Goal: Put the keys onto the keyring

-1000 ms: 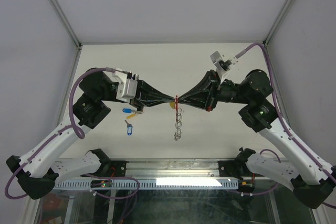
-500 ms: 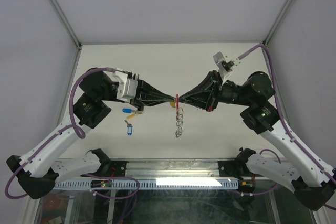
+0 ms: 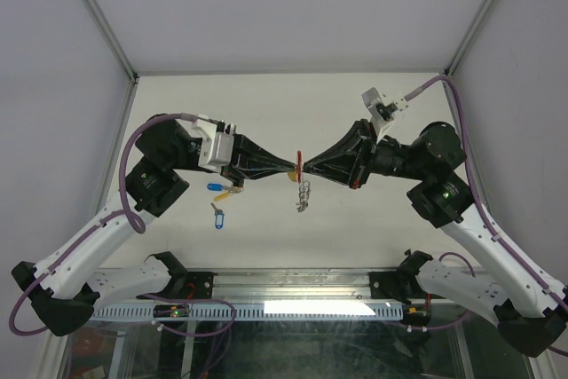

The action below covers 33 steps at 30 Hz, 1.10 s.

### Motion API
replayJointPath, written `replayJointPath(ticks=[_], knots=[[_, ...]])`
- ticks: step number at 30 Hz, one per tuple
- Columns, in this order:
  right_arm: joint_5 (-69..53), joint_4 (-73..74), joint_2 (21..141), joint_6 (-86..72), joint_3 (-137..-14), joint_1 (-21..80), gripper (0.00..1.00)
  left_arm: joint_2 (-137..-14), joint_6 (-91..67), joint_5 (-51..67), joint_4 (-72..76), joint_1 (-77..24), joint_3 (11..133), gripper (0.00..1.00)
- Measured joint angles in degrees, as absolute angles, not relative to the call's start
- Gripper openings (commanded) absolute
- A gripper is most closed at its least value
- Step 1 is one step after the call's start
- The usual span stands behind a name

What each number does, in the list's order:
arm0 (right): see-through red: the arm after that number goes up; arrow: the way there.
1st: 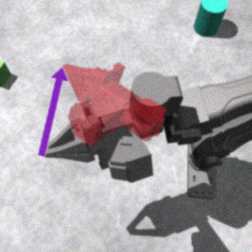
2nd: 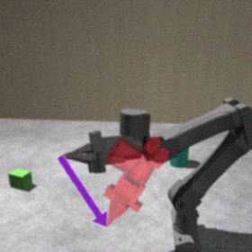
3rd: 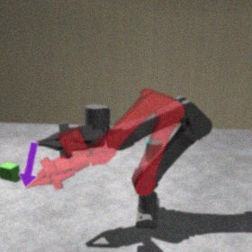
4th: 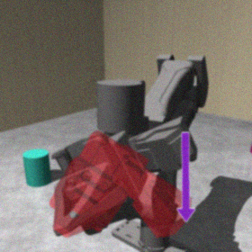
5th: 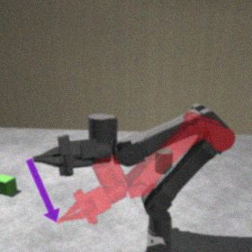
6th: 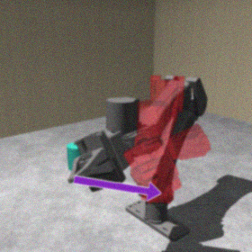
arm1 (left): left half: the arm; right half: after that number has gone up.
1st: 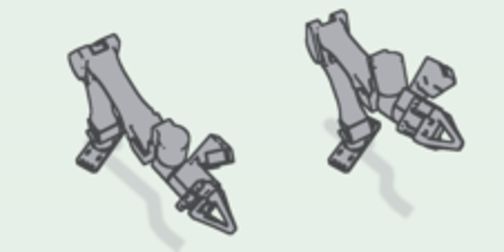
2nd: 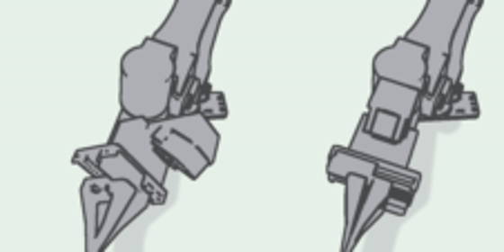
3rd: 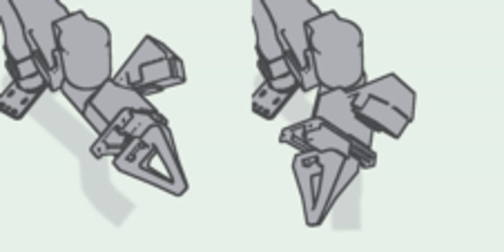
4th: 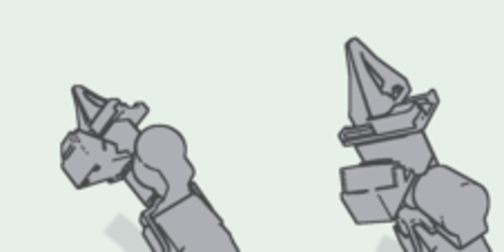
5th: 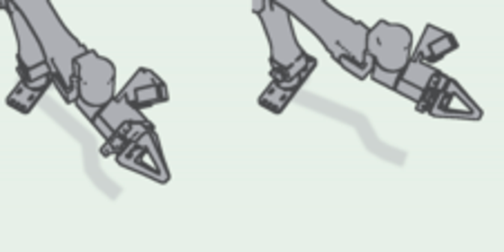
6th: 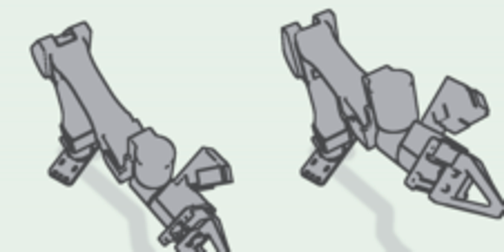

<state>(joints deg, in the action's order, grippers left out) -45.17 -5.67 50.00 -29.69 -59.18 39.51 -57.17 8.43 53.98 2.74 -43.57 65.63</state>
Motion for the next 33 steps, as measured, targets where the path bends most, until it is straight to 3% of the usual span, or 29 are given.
replayJointPath(ticks=[33], knots=[[-38.8,-6.8,48.9,-36.2,-58.2,39.5,0.0,-58.1,9.8,52.1,1.5,-43.9,65.6,0.0]])
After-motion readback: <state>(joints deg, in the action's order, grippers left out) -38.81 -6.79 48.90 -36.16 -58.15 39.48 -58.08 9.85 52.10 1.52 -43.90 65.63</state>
